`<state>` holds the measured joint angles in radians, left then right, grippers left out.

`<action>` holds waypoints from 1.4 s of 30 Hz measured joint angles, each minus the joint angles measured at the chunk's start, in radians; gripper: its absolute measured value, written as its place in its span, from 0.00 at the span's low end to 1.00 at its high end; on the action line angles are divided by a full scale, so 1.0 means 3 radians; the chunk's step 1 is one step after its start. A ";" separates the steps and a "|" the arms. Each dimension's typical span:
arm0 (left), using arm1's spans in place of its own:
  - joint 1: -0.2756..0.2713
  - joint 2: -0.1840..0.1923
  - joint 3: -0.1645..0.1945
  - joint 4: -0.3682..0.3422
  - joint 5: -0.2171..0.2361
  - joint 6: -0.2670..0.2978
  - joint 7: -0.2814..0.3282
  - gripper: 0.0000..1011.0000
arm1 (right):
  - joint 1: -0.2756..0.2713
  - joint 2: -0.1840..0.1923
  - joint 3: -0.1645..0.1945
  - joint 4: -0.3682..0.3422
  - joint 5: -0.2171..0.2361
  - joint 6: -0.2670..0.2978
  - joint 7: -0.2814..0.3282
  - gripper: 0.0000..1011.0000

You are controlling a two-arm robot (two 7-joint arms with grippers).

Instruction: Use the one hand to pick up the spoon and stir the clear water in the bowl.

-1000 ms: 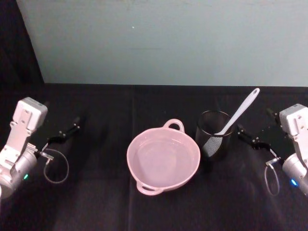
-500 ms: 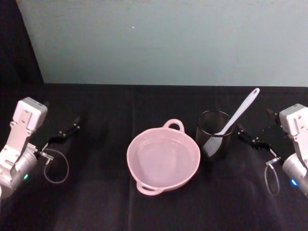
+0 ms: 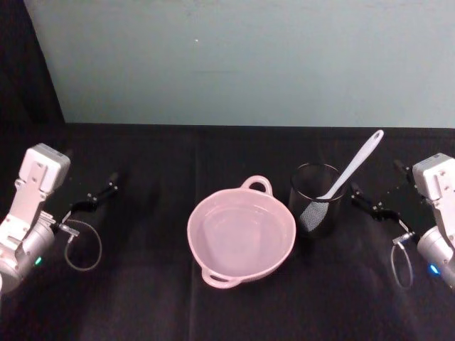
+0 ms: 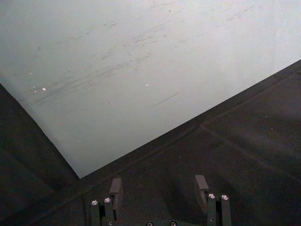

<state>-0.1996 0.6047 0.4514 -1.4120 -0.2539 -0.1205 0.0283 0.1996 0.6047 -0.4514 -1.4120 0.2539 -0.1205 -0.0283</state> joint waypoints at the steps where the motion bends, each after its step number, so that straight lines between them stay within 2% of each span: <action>1: 0.0000 0.0000 0.0000 0.0000 0.0000 0.0000 0.0000 0.99 | 0.0000 0.0000 0.0000 0.0000 0.0000 0.0000 0.0000 0.99; 9: 0.0000 0.0000 0.0000 0.0000 0.0000 0.0000 0.0000 0.99 | -0.0001 0.0000 0.0002 -0.0002 -0.0006 0.0002 0.0000 0.99; 12: 0.0000 0.0000 0.0000 0.0000 0.0000 0.0000 0.0000 0.99 | -0.0038 0.0034 0.0021 -0.0088 -0.0095 0.0084 -0.0032 0.99; 16: 0.0000 0.0000 0.0000 0.0000 0.0000 0.0000 0.0000 0.99 | -0.0151 0.0095 0.0102 -0.0243 -0.0113 0.0189 -0.0074 0.99; 19: 0.0000 0.0000 0.0000 0.0000 0.0000 0.0000 0.0000 0.99 | -0.0283 0.0142 0.0225 -0.0371 0.0008 0.0206 -0.0055 0.99; 21: 0.0000 0.0000 0.0000 0.0000 0.0000 0.0000 0.0000 0.99 | -0.0375 0.0157 0.0337 -0.0445 0.0180 0.0180 0.0027 0.99; 22: 0.0000 0.0000 0.0000 0.0000 0.0000 0.0000 0.0000 0.99 | -0.0434 0.0158 0.0427 -0.0487 0.0348 0.0149 0.0121 0.99; 25: 0.0000 0.0000 0.0000 0.0000 0.0000 0.0000 0.0000 0.99 | -0.0494 0.0143 0.0545 -0.0528 0.0630 0.0115 0.0300 0.99; 26: 0.0000 0.0000 0.0000 0.0000 0.0000 0.0000 0.0000 0.99 | -0.0525 0.0117 0.0628 -0.0546 0.0832 0.0108 0.0438 0.99; 28: 0.0000 0.0000 0.0000 0.0000 0.0000 0.0000 0.0000 0.99 | -0.0539 0.0083 0.0699 -0.0548 0.1044 0.0117 0.0577 0.99; 29: 0.0000 0.0000 0.0000 0.0000 0.0000 0.0000 0.0000 0.99 | -0.0538 0.0038 0.0769 -0.0538 0.1291 0.0172 0.0742 0.99; 30: 0.0000 0.0000 0.0000 0.0000 0.0000 0.0000 0.0000 0.99 | -0.0533 0.0013 0.0801 -0.0524 0.1396 0.0208 0.0808 0.99; 31: 0.0000 0.0000 0.0000 0.0000 0.0000 0.0000 0.0000 0.99 | -0.0511 -0.0041 0.0857 -0.0491 0.1610 0.0306 0.0936 0.99; 35: 0.0000 0.0000 0.0000 0.0000 0.0000 0.0000 0.0000 0.99 | -0.0441 -0.0137 0.0944 -0.0415 0.1936 0.0528 0.1110 0.99; 36: 0.0000 0.0000 0.0000 0.0000 0.0000 0.0000 0.0000 0.99 | -0.0395 -0.0177 0.0969 -0.0371 0.2088 0.0643 0.1166 0.99; 38: 0.0000 0.0000 0.0000 0.0000 0.0000 0.0000 0.0000 0.99 | -0.0341 -0.0208 0.0979 -0.0336 0.2222 0.0751 0.1205 0.99; 39: 0.0000 0.0000 0.0000 0.0000 0.0000 0.0000 0.0000 0.99 | -0.0283 -0.0234 0.0980 -0.0293 0.2340 0.0850 0.1224 0.99; 42: 0.0000 0.0000 0.0000 0.0000 0.0000 0.0000 0.0000 0.99 | -0.0172 -0.0282 0.0965 -0.0209 0.2524 0.1018 0.1242 0.99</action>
<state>-0.1995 0.6047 0.4514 -1.4120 -0.2539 -0.1205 0.0283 0.1479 0.5200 -0.1618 -1.4745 1.0111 0.1849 0.3445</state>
